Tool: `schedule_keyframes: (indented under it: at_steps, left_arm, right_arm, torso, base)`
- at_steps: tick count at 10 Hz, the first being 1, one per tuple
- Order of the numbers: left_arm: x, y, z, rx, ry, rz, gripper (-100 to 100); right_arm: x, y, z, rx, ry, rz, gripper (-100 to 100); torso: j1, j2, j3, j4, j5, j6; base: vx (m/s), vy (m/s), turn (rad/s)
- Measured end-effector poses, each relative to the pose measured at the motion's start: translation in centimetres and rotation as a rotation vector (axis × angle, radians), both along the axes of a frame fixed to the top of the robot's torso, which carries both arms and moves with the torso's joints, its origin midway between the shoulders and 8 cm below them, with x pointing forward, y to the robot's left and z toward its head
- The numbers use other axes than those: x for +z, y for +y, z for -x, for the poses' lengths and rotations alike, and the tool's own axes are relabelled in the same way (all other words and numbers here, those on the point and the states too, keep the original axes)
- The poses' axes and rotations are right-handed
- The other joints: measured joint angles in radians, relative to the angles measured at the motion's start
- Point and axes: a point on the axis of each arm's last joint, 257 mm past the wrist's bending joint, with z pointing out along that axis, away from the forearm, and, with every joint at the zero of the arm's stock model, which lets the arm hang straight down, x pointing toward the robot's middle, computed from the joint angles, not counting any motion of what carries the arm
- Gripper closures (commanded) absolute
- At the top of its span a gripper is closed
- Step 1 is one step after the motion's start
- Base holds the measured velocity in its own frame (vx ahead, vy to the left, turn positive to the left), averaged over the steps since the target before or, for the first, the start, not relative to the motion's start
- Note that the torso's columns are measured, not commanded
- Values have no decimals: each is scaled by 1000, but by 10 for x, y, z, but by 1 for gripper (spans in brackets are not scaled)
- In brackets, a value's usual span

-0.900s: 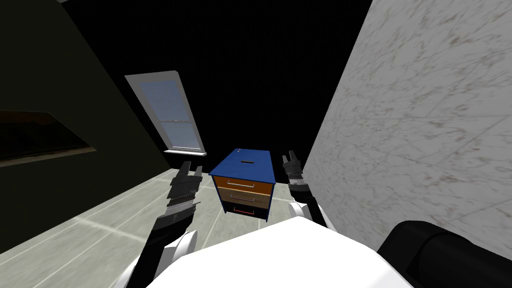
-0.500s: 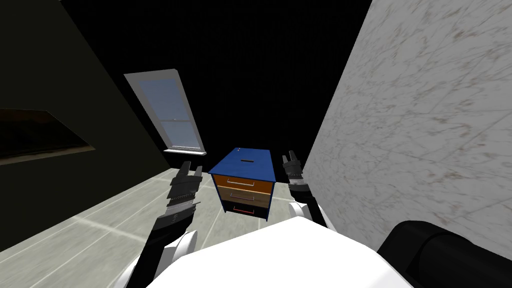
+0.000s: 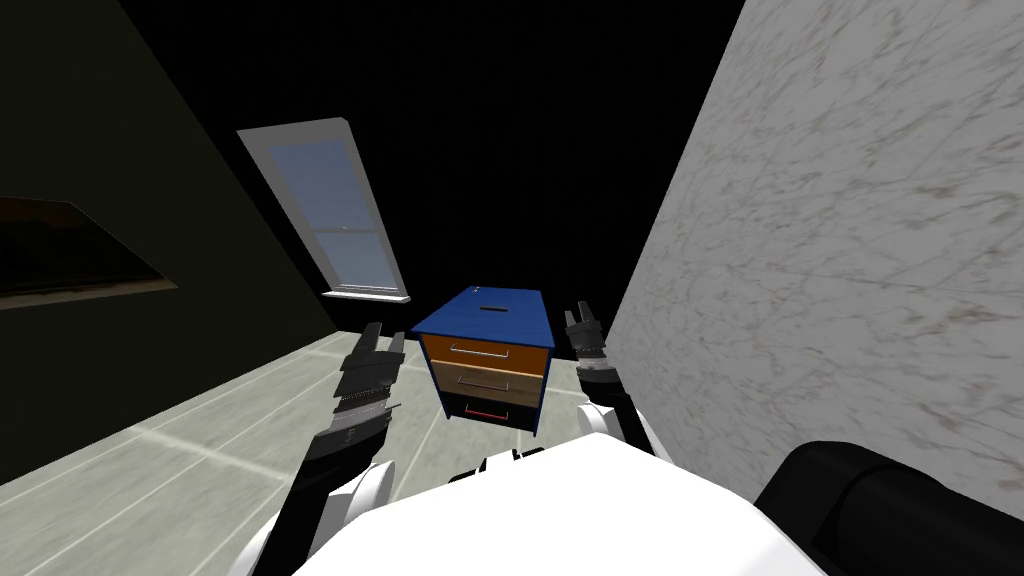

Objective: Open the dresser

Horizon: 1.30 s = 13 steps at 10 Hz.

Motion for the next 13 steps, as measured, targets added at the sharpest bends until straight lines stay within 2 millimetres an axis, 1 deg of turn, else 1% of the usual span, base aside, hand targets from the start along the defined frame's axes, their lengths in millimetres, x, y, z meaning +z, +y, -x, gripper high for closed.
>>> schedule_keyframes:
  at_steps: [1, 2, 3, 6, 13]
  left_arm:
    - [0, 0, 0, 0, 0, 0, -100]
    - [-2, -2, -1, -9, 8, -19, -100]
    - [-6, -5, -4, -20, 18, -44, -100]
    - [-23, -12, -12, -44, 56, -105, -100]
    - [-72, -15, -32, -54, 151, -171, -100]
  right_arm:
    - [0, 0, 0, 0, 0, 0, 0]
    - [0, 0, 0, 0, 1, 0, 0]
    - [0, 0, 0, 0, 1, 0, 0]
    - [0, 0, 0, 0, 1, 0, 0]
    - [0, 0, 0, 0, 1, 0, 0]
  torso:
    - [0, 74, -148, 74, 0, 0]
    - [0, 107, -217, 107, 0, 0]
    - [1, 117, -236, 117, 0, 0]
    - [0, 120, -242, 120, 0, 0]
    - [0, 120, -242, 121, 0, 0]
  base:
    - [9, 2, -13]
    - [7, 5, -22]
    - [11, 8, -28]
    - [21, 12, -32]
    - [21, 14, -37]
